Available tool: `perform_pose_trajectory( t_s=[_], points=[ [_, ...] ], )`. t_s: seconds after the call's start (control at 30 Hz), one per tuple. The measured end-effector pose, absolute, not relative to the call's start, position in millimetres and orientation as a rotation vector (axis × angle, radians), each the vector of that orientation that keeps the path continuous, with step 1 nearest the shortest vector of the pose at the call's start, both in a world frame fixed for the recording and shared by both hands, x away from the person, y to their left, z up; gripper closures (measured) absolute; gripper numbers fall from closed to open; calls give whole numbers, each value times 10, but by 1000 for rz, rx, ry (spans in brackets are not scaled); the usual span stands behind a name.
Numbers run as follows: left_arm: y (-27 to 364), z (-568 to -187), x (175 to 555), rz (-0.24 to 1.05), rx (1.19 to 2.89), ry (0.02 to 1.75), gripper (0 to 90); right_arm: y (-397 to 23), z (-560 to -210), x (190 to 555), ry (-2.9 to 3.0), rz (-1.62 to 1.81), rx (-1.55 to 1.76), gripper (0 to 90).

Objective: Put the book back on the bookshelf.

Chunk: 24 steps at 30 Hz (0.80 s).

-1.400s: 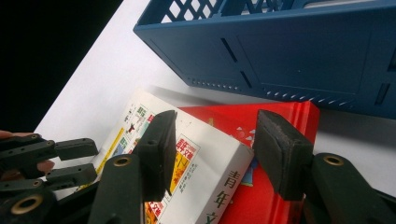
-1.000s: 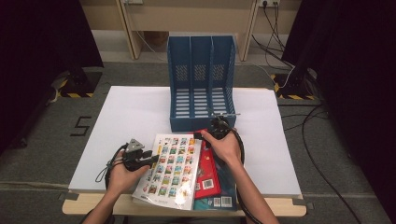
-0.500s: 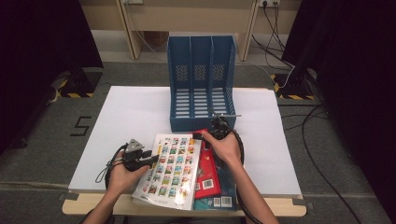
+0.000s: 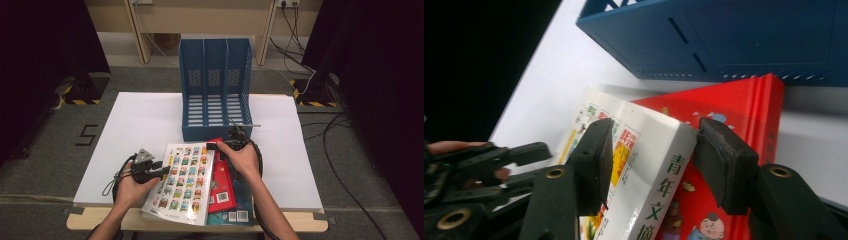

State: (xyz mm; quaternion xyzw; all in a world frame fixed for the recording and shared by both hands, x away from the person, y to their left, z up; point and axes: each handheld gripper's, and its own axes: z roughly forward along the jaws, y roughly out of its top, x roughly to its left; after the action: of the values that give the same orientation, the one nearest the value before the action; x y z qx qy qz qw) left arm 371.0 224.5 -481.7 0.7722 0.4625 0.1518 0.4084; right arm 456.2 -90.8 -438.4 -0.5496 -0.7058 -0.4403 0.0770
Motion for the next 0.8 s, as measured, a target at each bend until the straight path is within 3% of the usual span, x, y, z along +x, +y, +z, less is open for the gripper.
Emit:
perform_pose_trajectory(
  t_s=[0.53,0.7,0.8],
  points=[
    [2243,-4820,3705,385,1941,1171,564,-762,-4474,4517,-2189,-1250,-1525,504],
    [2286,-4812,3722,394,1943,1170,519,-808,-4472,4542,-2103,-1272,-1528,634],
    [2319,-4796,3728,405,1925,1182,470,-790,-4419,4533,-2078,-1284,-1523,656]
  ],
)
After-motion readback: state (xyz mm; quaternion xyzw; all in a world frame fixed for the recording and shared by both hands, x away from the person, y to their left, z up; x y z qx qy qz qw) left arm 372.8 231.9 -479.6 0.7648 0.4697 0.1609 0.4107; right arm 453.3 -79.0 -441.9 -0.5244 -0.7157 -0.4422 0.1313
